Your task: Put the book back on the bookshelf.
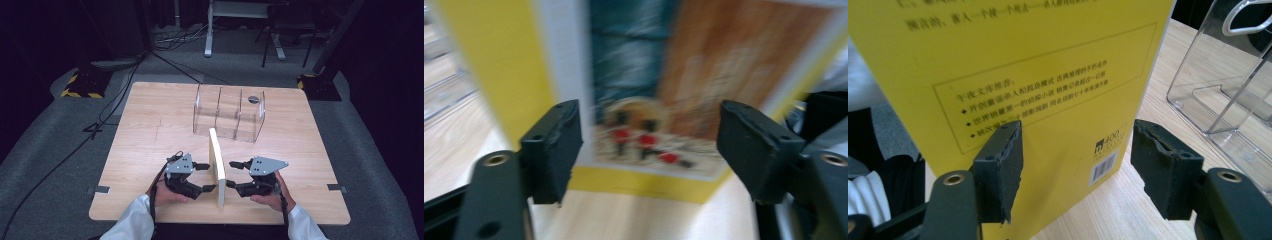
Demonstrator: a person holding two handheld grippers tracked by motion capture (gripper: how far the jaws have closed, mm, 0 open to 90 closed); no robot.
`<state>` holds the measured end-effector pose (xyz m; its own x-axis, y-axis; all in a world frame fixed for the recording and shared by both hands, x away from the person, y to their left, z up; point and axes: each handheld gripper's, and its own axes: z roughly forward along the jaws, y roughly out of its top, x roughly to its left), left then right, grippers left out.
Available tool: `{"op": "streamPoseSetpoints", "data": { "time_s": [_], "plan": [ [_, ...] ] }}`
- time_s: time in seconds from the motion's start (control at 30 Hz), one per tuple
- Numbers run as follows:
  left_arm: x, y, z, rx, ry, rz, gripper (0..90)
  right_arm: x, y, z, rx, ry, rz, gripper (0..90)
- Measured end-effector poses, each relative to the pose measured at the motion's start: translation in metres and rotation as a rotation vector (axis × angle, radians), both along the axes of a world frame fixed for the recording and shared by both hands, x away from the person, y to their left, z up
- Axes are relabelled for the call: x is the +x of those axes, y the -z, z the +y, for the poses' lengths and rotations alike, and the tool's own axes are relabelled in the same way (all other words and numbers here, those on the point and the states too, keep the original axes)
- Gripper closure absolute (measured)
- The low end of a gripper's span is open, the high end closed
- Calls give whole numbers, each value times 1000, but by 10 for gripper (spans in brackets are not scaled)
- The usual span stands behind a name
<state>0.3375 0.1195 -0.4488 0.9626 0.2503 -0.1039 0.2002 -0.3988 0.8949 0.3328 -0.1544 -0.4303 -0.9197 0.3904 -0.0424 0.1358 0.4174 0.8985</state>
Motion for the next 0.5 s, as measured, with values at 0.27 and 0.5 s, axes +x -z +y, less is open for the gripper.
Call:
{"op": "streamPoseSetpoints", "data": {
  "time_s": [0.27, 0.5],
  "plan": [
    [-21, -10, -17, 23, 39, 29, 26, -2, 2, 7, 5, 4, -2, 399],
    [-30, -12, -26, 95, -53, -27, 2, -10, 2, 16, 3, 73, -44, 413]
  ]
}}
